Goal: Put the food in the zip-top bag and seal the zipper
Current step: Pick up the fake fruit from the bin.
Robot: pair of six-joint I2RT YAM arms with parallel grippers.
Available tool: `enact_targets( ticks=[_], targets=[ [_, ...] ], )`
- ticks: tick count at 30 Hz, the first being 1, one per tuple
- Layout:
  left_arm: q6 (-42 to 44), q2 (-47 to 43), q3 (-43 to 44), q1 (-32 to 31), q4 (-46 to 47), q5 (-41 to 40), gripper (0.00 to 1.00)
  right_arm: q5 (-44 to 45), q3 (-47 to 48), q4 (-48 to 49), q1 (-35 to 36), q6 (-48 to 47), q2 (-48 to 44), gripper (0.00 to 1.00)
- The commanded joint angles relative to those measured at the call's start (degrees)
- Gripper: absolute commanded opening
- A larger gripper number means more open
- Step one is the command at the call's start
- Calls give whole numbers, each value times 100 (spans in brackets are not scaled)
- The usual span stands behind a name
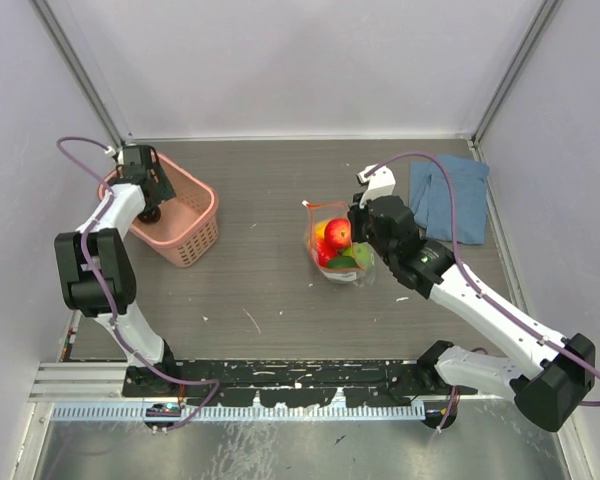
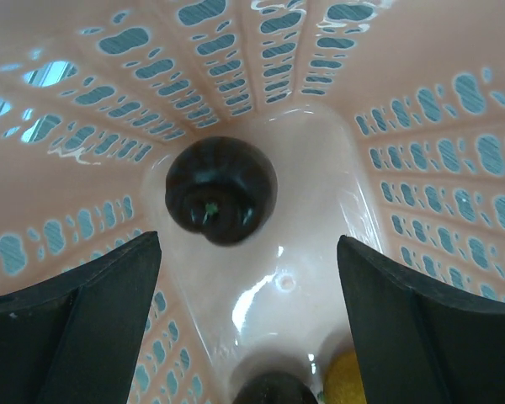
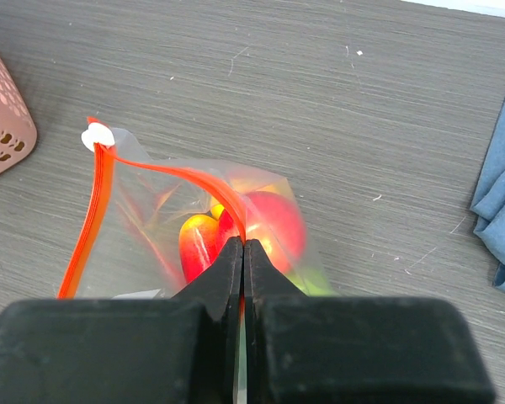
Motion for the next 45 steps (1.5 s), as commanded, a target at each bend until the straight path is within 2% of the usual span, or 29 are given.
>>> enact_targets(
  ticks=[1, 4, 12, 18, 20, 27, 30, 36, 45],
  targets=[
    [225, 244, 294, 74, 503, -261, 87, -1, 84, 401, -22, -91, 84, 0],
    [321, 480, 387, 81, 575, -301, 90, -13, 77, 413, -25, -106, 127, 0],
    [337, 852, 431, 123, 733, -377, 90, -11, 26, 463, -42, -130, 168, 0],
    [329, 1074, 476, 184, 748, -321, 88, -19, -13, 497, -58, -130, 183, 0],
    [368, 1116, 478, 189, 800, -315, 84, -34, -29, 516, -65, -134, 188, 0],
    [471, 1261, 467, 197, 954, -305, 82, -50, -29, 516, -78, -143, 202, 0],
    [465, 1312, 488, 197, 937, -253, 76, -49, -33, 515, -82, -138, 199, 0],
    [454, 989, 233, 187, 1081, -163, 51, -84, -30, 514, -88, -127, 179, 0],
    [237, 416, -55, 188, 1000, -68, 41, -145, -19, 510, -90, -105, 80, 0]
  ],
)
